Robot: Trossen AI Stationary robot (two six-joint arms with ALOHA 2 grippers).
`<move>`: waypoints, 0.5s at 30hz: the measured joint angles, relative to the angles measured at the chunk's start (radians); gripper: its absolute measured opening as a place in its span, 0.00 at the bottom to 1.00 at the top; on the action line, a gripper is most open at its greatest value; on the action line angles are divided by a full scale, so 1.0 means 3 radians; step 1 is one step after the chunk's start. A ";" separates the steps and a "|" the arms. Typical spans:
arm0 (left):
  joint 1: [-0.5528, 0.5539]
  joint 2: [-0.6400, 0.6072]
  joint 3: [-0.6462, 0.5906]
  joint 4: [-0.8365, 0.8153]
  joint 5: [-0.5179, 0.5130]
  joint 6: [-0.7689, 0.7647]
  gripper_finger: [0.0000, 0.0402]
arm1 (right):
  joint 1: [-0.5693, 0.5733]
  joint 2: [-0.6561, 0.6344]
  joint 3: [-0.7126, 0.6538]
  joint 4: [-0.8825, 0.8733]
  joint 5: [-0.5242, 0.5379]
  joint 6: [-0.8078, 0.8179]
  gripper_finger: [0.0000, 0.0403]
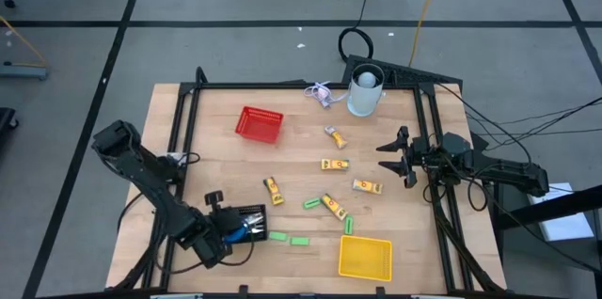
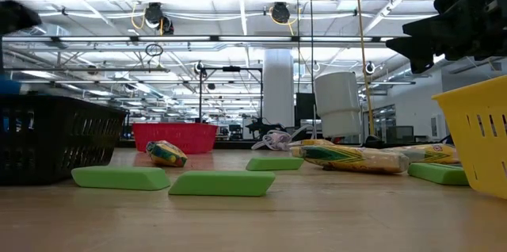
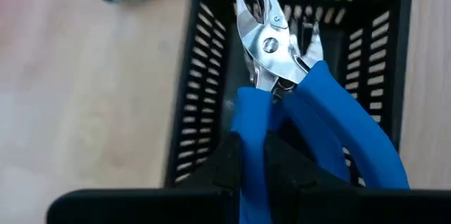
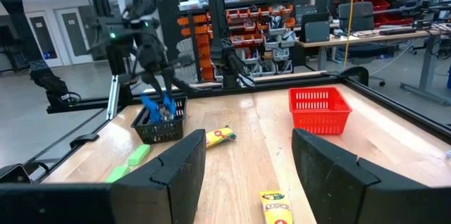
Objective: Pick & Place School Supplies
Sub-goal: Put the blue hole punch into the black bin
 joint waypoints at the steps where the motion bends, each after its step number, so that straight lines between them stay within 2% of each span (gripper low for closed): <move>1: 0.0030 0.0001 -0.0068 0.0120 0.0029 0.0030 0.08 | 0.0000 0.0000 0.0000 0.0000 0.0001 0.0009 0.50; 5: 0.0091 -0.0008 -0.0225 0.0310 0.0053 0.0033 0.08 | 0.0000 0.0000 -0.0001 0.0000 0.0001 0.0016 0.50; 10: 0.0055 -0.0003 -0.0232 0.0352 -0.0092 0.0081 0.10 | 0.0000 0.0000 -0.0001 -0.0001 0.0001 0.0016 0.50; 15: 0.0031 -0.0073 -0.0216 0.0398 -0.0186 0.0211 0.33 | 0.0000 0.0000 0.0000 -0.0003 0.0002 0.0040 0.50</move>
